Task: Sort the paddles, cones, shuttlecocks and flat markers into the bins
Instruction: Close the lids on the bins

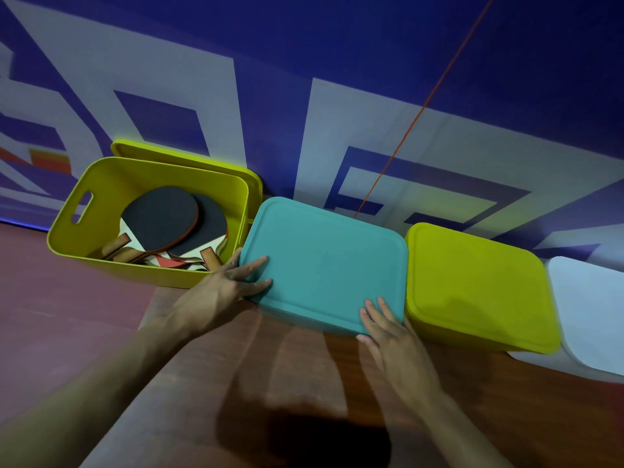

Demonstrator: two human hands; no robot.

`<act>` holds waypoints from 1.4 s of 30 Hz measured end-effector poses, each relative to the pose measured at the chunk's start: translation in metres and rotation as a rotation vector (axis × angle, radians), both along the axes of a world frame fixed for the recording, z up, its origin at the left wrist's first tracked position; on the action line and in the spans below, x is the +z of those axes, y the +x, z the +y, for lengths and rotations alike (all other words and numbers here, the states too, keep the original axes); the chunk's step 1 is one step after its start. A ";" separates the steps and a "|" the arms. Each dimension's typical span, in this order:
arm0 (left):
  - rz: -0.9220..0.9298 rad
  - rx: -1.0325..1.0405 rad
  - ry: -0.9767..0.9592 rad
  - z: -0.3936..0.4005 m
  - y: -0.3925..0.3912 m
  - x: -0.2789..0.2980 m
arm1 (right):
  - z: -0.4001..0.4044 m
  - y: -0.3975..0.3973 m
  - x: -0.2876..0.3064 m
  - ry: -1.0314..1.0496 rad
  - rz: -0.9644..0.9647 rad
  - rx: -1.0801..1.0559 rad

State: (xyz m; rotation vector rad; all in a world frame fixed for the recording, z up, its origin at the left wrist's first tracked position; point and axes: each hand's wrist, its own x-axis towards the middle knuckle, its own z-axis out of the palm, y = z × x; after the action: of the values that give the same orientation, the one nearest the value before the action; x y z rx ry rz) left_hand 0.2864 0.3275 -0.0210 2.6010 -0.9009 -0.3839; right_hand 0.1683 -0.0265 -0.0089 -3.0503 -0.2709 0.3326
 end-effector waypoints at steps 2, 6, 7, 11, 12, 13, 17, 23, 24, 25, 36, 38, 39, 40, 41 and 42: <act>0.005 -0.013 -0.001 -0.001 0.001 0.000 | 0.001 0.000 -0.002 0.012 -0.005 -0.007; 0.017 -0.010 0.033 -0.004 0.004 0.005 | 0.004 0.003 0.001 0.026 -0.006 -0.024; -0.008 -0.019 0.047 -0.006 0.003 0.006 | 0.006 0.003 0.002 0.012 0.005 -0.027; -0.144 -0.061 0.146 -0.011 -0.001 0.007 | 0.014 0.001 0.000 -0.032 0.065 -0.057; -0.139 -0.054 0.145 -0.011 -0.001 0.007 | 0.015 0.000 -0.001 -0.044 0.078 -0.064; -0.128 -0.048 0.137 -0.011 -0.002 0.007 | 0.015 0.000 -0.001 -0.054 0.090 -0.060; -0.122 -0.038 0.203 -0.016 -0.004 0.013 | 0.022 0.002 0.009 -0.116 0.084 -0.065; -0.018 0.002 0.296 -0.042 0.002 0.044 | 0.042 0.037 0.026 -0.018 0.252 -0.114; 0.011 0.021 0.321 -0.046 0.007 0.047 | 0.046 0.045 0.028 -0.043 0.300 -0.127; 0.058 0.044 0.367 -0.050 0.011 0.049 | 0.050 0.052 0.030 -0.069 0.345 -0.135; 0.205 0.139 0.592 -0.077 0.018 0.057 | 0.047 0.091 0.033 -0.026 0.517 -0.143; 0.187 0.208 0.546 -0.080 0.007 0.063 | 0.049 0.091 0.037 -0.020 0.517 -0.156; 0.164 0.231 0.527 -0.081 0.001 0.065 | 0.049 0.089 0.040 -0.009 0.514 -0.169; 0.132 0.245 0.491 -0.080 -0.007 0.064 | 0.048 0.087 0.043 0.001 0.505 -0.175; 0.123 0.267 0.436 -0.077 -0.015 0.065 | 0.047 0.082 0.044 0.012 0.489 -0.177; 0.120 0.288 0.360 -0.073 -0.024 0.065 | 0.046 0.077 0.046 0.018 0.467 -0.178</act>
State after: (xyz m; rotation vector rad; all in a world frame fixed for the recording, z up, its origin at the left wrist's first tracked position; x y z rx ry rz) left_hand 0.2625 0.2542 0.0442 2.9371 -0.4368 -0.6644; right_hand 0.2449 0.0200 0.0374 -2.8355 0.0246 0.9928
